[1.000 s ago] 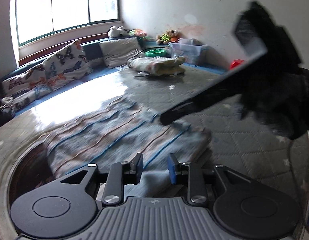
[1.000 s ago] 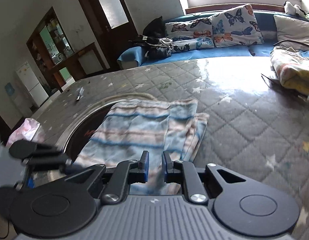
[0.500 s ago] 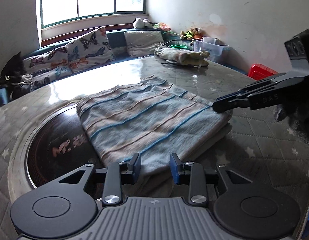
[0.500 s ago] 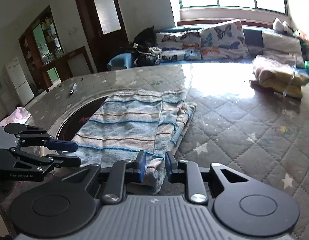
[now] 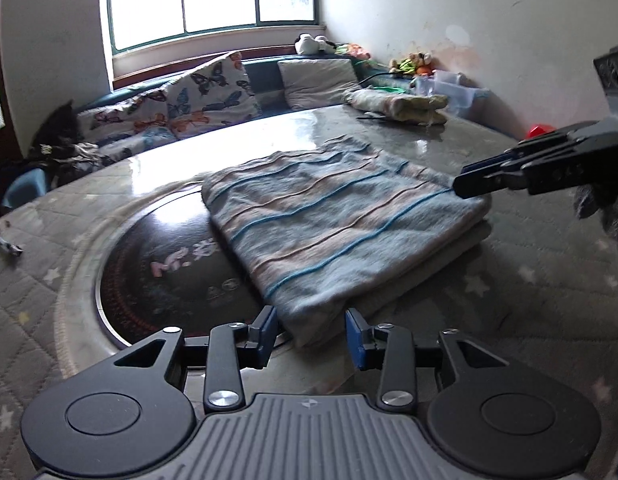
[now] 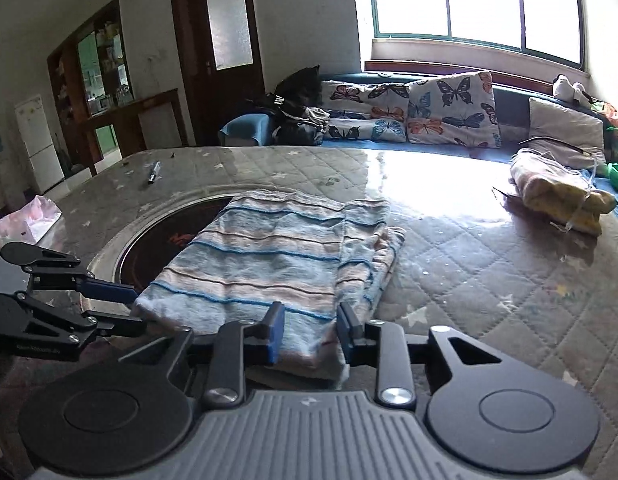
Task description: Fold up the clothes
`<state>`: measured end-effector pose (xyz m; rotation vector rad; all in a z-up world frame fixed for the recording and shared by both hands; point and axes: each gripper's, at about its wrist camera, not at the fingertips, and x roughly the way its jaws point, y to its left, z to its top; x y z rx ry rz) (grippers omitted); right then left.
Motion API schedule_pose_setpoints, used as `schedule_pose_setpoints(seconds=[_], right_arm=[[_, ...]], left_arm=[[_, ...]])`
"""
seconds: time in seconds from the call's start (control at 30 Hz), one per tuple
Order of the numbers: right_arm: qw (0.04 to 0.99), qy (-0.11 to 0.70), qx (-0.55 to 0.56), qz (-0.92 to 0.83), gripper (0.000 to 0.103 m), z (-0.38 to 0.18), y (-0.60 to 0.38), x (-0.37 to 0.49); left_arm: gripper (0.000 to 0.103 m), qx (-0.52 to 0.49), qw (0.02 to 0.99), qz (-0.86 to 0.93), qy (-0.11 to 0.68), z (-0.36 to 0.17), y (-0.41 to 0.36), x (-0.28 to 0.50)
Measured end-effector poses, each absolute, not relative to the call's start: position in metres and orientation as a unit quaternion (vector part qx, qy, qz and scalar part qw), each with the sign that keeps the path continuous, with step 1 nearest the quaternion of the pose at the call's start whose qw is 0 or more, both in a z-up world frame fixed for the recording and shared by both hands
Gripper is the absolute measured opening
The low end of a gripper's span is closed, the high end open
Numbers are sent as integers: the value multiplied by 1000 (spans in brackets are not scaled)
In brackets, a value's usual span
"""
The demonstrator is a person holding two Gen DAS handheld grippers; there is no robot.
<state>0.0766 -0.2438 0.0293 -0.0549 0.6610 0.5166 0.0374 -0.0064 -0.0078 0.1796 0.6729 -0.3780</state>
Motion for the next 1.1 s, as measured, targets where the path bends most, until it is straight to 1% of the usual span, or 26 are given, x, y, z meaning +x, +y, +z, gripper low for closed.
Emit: schedule_pose_setpoints(seconds=[0.3, 0.4, 0.43, 0.5, 0.53, 0.6, 0.7, 0.9, 0.97, 1.0, 1.1], right_arm=[[921, 299, -52, 246, 29, 35, -232, 69], [923, 288, -65, 247, 29, 39, -227, 66], [922, 291, -66, 248, 29, 37, -226, 66], [918, 302, -66, 247, 29, 29, -225, 68], [917, 307, -65, 245, 29, 25, -225, 69], [916, 317, -62, 240, 29, 19, -228, 70], [915, 323, -58, 236, 29, 14, -232, 69], [917, 314, -63, 239, 29, 18, -231, 65], [915, 317, -66, 239, 29, 16, -230, 66], [915, 319, -67, 238, 29, 15, -231, 66], [918, 315, -55, 237, 31, 17, -233, 65]], left_arm=[[39, 88, 930, -155, 322, -11, -2, 32], [35, 81, 931, -149, 322, -11, -2, 32], [32, 79, 932, -147, 323, -11, -2, 31], [31, 74, 932, -141, 324, -11, -1, 30], [26, 72, 933, -139, 325, -12, -1, 29], [25, 68, 933, -137, 327, -12, 0, 28], [21, 62, 932, -134, 330, -13, 2, 27], [20, 60, 932, -131, 332, -12, 4, 27], [21, 59, 932, -130, 332, -11, 5, 26], [23, 58, 932, -130, 332, -11, 5, 26], [23, 56, 933, -130, 332, -9, 6, 24]])
